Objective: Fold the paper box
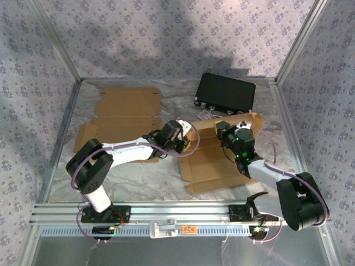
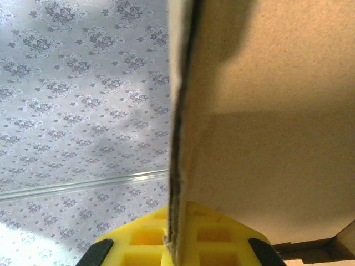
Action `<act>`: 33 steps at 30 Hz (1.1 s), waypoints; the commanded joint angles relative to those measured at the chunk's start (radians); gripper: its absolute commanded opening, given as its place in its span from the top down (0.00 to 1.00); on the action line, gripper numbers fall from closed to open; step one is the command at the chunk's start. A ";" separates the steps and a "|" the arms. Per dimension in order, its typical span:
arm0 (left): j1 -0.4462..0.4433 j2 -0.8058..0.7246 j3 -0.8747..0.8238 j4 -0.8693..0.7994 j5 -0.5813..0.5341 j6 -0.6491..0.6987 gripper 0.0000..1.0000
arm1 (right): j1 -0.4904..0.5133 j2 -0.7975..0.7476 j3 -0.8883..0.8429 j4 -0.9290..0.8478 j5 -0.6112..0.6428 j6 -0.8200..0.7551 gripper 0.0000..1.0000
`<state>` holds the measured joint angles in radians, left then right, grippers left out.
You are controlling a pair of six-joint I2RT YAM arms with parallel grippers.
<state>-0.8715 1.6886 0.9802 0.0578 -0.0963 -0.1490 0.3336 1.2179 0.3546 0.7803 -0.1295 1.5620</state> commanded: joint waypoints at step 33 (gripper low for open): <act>-0.073 0.156 0.182 -0.060 -0.282 -0.254 0.90 | 0.073 0.037 0.018 -0.123 0.060 0.012 1.00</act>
<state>-0.9298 1.8065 1.1149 0.0029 -0.3634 -0.3756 0.3721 1.2400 0.3668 0.7765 -0.0040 1.5703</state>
